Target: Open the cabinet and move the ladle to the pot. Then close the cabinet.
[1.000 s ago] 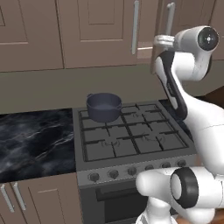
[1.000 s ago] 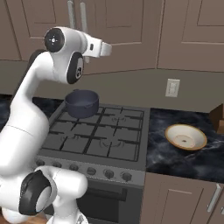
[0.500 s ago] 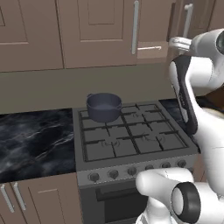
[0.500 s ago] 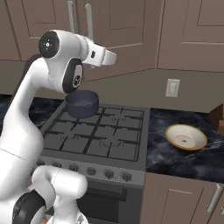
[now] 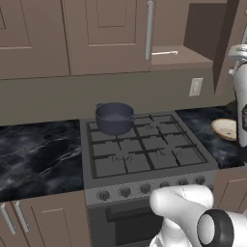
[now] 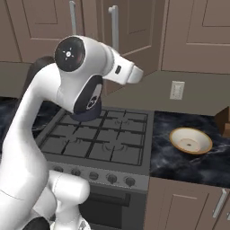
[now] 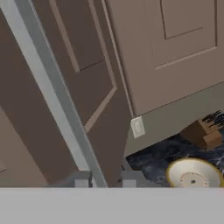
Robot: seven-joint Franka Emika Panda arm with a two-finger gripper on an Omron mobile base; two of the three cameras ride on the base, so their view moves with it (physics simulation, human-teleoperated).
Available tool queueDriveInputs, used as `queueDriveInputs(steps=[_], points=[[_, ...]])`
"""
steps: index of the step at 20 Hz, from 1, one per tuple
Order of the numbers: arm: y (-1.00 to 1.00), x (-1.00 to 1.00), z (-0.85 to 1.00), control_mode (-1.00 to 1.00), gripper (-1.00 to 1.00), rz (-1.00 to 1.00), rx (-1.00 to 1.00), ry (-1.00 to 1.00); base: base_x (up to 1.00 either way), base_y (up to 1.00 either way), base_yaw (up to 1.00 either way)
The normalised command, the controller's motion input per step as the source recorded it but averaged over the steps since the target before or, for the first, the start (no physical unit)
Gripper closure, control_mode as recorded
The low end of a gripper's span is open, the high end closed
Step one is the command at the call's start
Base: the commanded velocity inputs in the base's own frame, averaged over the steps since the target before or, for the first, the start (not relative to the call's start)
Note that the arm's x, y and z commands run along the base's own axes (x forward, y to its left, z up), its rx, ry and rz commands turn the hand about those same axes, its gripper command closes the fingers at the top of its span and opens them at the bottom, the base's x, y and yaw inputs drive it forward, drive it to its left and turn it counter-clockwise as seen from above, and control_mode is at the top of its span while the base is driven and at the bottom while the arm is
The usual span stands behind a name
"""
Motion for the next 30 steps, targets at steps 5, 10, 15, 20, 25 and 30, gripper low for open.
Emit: queueDriveInputs(steps=[5, 10, 15, 20, 25, 30], points=[[0.38, -1.00, -0.39, -1.00, -1.00, 0.00, 0.00, -0.11, 0.00, 0.00, 0.00], [0.99, -0.96, -0.06, -1.00, -1.00, 0.00, -0.10, -0.06, 0.00, 0.00, 0.00], [1.00, -0.05, 0.05, -1.00, -1.00, 0.00, -0.16, 0.00, 0.00, 0.00, 0.00], [0.91, 0.61, 0.08, -1.00, -1.00, -0.01, -0.15, 0.00, 0.00, 0.00, 0.00], [0.22, 0.99, 0.00, -1.00, -1.00, -0.04, -0.08, 0.00, 0.00, 0.00, 0.00], [-0.11, 0.93, 0.00, -1.00, -1.00, -0.04, -0.03, 0.00, 0.00, 0.00, 0.00]])
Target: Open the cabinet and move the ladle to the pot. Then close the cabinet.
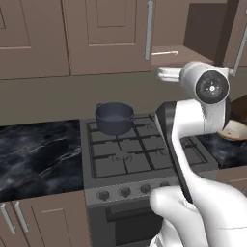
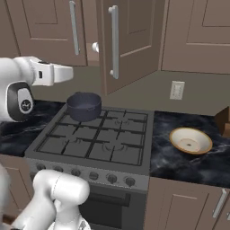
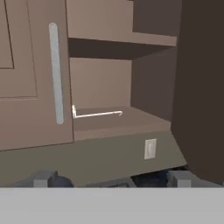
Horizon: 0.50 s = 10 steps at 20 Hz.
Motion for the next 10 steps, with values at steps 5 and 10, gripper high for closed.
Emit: queueDriveInputs(steps=[5, 10], points=[[-0.57, 0.50, 0.00, -1.00, -1.00, -0.07, -0.03, 0.00, 0.00, 0.00, 0.00], [-0.70, 0.34, 0.00, -1.00, -1.00, -0.14, -0.02, 0.00, 0.00, 0.00, 0.00]])
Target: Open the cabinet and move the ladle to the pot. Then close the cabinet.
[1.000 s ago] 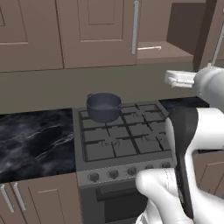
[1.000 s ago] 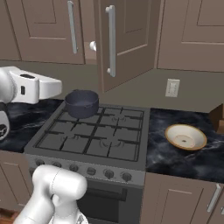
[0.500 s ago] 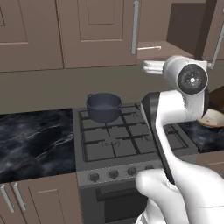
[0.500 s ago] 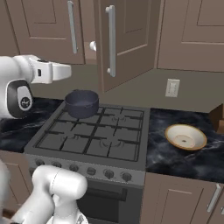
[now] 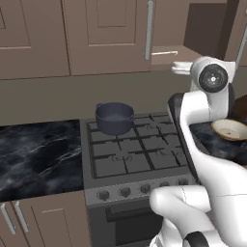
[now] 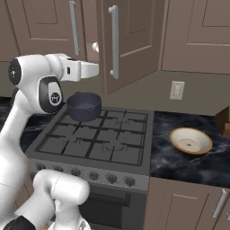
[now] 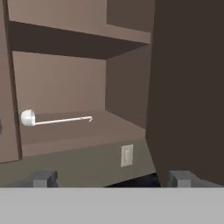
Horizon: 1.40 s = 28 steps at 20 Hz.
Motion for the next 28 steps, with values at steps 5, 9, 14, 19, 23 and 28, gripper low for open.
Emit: queueDriveInputs(steps=[5, 9, 14, 19, 23, 28], points=[[-0.67, 0.31, 0.00, -1.00, -1.00, -0.16, -0.01, 0.00, 0.00, 0.00, 0.00], [-0.78, 0.09, 0.00, -1.00, -1.00, -0.22, -0.03, 0.00, 0.00, 0.00, 0.00], [-0.97, 0.00, 0.00, -1.00, -1.00, -0.30, -0.04, 0.00, 0.00, 0.00, 0.00], [-0.92, 0.00, 0.01, -1.00, -1.00, -0.19, 0.00, 0.04, 0.00, 0.00, 0.00], [0.02, -0.61, 0.11, -1.00, -1.00, 0.11, 0.07, 0.07, 0.00, 0.00, 0.00], [0.93, -0.98, 0.20, -1.00, -1.00, 0.36, 0.01, 0.06, 0.00, 0.00, 0.00]])
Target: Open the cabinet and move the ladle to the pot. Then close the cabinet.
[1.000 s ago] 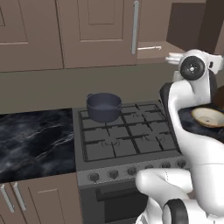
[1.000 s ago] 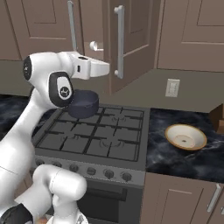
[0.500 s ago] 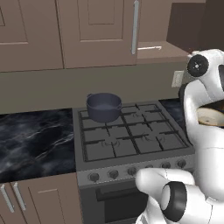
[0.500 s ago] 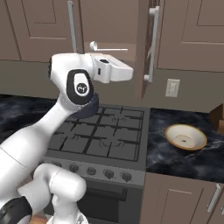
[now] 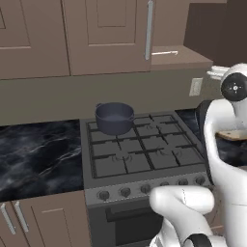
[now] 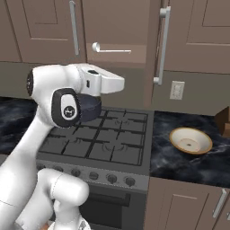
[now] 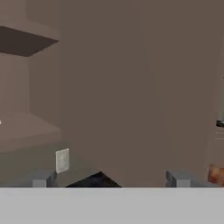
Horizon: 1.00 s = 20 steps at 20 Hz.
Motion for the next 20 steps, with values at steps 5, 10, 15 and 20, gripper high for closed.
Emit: queueDriveInputs(steps=[5, 10, 15, 20], points=[[0.99, -0.73, 0.41, -1.00, -1.00, 0.43, 0.01, 0.11, 0.00, 0.00, 0.00], [0.99, -0.10, 0.62, -1.00, -1.00, 0.41, 0.07, 0.28, 0.00, 0.00, 0.00], [0.90, 0.01, 0.42, -1.00, -1.00, 0.28, 0.15, 0.32, 0.00, 0.00, 0.00], [0.68, 0.00, -0.10, -1.00, -1.00, 0.08, 0.25, 0.05, 0.00, 0.00, 0.00]])
